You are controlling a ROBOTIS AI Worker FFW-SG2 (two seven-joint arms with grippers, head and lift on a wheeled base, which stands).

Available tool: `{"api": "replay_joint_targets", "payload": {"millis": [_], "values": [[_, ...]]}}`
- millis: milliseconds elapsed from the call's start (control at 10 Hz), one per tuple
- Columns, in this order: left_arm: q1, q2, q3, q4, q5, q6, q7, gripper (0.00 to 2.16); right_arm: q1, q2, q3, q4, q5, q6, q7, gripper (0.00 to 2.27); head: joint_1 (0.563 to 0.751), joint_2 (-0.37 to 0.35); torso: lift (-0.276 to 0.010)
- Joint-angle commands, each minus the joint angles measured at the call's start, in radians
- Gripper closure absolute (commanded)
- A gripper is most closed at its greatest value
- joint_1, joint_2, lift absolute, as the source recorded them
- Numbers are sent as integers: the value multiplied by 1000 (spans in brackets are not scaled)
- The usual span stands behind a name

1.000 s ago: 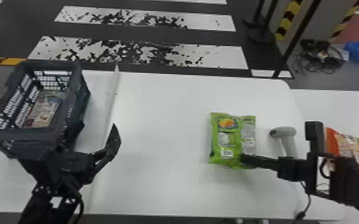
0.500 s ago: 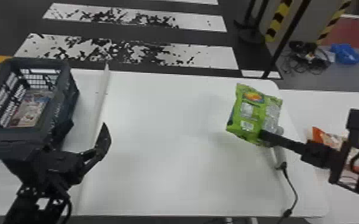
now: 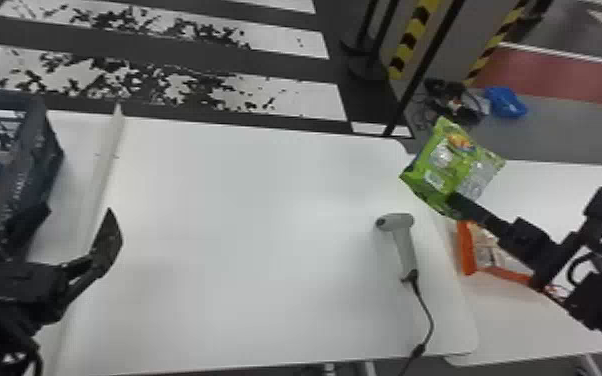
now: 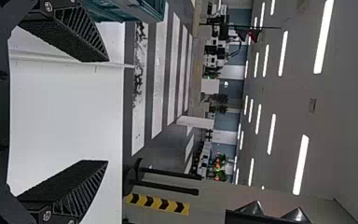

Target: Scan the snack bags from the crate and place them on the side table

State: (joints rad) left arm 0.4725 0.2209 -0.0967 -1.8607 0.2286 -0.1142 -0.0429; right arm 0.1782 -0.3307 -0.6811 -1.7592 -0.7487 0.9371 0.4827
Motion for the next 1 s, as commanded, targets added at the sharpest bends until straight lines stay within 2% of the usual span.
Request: {"api": "replay_joint_targets", "payload": {"millis": [0,100,400,500,600,700,800,900], "values": [[0,2,0,0,0,0,0,100,-19,-1,-58,96,-41,-82,-26,2260,695,-304,-81],[-2,0,0,0,0,0,0,100,-31,-1,-83,161,-54,-140,-55,2260,695,-342,-81],[-8,0,-5,6,0,0,0,100,-57,-25,-98,366,-60,-309,-139,2256,695,-350,-81],[-11,0,-8,8,0,0,0,100,-63,-37,-95,422,-57,-321,-165,2169,695,-350,-81],[-11,0,-9,11,0,0,0,100,-68,-37,-86,449,-46,-336,-213,1825,695,-350,-81],[-11,0,-9,12,0,0,0,100,-68,-36,-75,466,-44,-346,-243,819,695,-350,-81],[-11,0,-9,11,0,0,0,100,-68,-36,-67,466,-41,-343,-282,-2,695,-350,-81],[-11,2,-9,11,2,0,0,100,-68,-33,-66,466,-43,-343,-293,-2,695,-350,-81]]}}
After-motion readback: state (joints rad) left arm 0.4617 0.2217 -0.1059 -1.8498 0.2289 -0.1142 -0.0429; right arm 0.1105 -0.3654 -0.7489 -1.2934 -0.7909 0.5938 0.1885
